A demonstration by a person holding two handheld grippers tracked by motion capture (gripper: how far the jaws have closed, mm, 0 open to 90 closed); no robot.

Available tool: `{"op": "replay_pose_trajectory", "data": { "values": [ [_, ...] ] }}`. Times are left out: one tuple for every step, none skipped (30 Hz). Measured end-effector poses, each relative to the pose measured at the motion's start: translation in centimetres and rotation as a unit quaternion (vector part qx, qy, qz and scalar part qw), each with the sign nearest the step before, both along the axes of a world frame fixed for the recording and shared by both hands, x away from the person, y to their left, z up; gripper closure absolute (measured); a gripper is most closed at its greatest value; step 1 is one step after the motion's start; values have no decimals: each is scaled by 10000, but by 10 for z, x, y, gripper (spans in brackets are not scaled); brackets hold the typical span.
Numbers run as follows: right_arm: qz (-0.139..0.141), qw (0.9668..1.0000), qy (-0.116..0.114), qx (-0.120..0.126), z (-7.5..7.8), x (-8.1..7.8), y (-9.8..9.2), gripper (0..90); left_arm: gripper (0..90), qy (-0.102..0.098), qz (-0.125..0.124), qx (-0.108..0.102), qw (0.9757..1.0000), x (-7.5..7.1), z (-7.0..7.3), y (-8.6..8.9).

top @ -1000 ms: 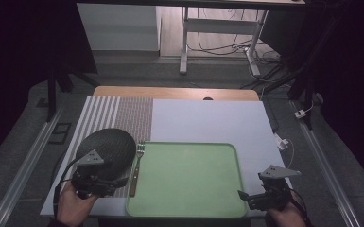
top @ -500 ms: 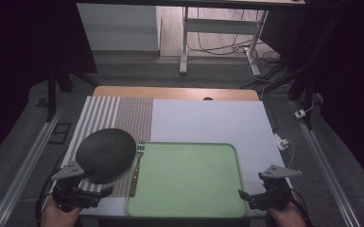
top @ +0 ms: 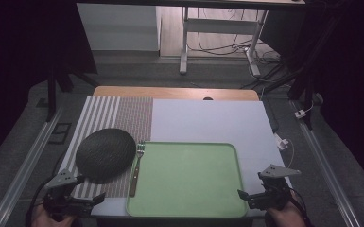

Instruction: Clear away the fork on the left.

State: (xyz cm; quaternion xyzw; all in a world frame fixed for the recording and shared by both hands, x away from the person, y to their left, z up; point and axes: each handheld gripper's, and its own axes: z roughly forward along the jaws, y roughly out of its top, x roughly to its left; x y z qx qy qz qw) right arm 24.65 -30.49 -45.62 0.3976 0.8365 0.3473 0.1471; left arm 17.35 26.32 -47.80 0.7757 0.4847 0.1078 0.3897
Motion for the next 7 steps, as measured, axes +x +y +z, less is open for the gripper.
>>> {"op": "replay_pose_trajectory", "data": {
  "values": [
    [1, 10000, -1, -16, 0, 0, 0, 3, 0, 27, 22, 17, 10000, -1, 0, 0],
    [-4, 10000, 2, -16, 0, -1, 0, 3, 0, 56, 35, 15, 10000, -1, 0, 0],
    [-6, 10000, 3, -22, 0, -1, 0, 3, 0, 90, 39, 18, 10000, -1, -1, 1],
    [-9, 10000, 3, -26, 0, -1, 0, 3, 0, 112, 38, 18, 9999, 0, -1, 1],
    [-15, 10000, 3, -27, 0, -1, 0, 3, 0, 143, 28, -9, 9999, 0, -1, 1],
    [-14, 10000, -7, -21, 0, -1, 0, 3, 0, 161, 21, -37, 9999, 1, -1, 2],
    [-16, 10000, -9, -33, 0, -2, 0, 3, 0, 182, 17, -65, 9998, 2, -1, 2]
  ]
}}
